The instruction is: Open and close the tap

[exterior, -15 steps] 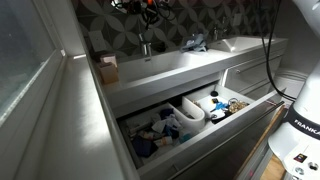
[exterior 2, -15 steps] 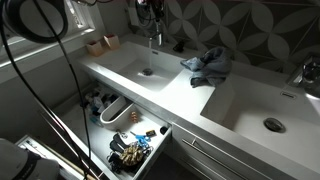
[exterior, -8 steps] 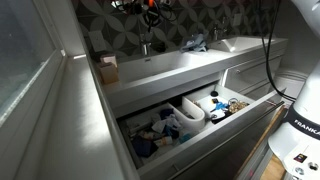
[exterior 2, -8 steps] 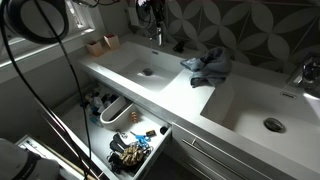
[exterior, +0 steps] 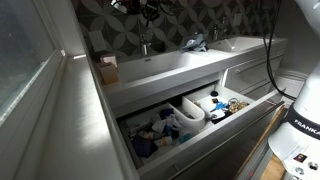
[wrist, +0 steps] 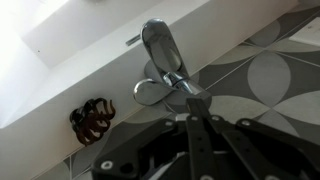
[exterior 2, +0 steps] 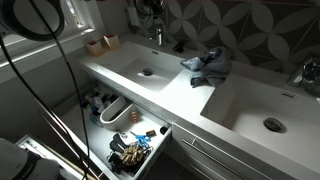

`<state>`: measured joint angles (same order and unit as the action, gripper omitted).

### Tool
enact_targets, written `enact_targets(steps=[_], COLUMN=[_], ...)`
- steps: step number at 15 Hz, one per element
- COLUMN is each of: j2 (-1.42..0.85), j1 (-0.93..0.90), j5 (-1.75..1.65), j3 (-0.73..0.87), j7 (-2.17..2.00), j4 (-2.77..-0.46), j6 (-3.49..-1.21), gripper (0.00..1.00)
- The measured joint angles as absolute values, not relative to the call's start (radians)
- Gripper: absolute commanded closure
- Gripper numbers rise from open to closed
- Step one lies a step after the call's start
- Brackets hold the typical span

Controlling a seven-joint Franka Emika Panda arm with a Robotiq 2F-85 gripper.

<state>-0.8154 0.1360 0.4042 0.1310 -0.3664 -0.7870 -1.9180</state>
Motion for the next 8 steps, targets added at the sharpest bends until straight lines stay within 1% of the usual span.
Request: enact_targets(steps=[1,2,3,4,8], j2=[-0.795,-0.774,-0.753,-0.732,-0.645], j1=[0.134,0.130,0.125,0.118,0.071], j5=[0.401,0.388,0.364,0.331,0.200], j3=[0.130,0.132,0.135,0.140,0.160], j7=[-0.343,-0.320,-0.295,-0.267,-0.142], j4=[-0.787,-0.787,-0.788,-0.791,-0.846], j6=[-1.885,-1.845,-1.805,-1.776,-1.735], gripper=[1.00,0.74,0.73,0.68,0.40])
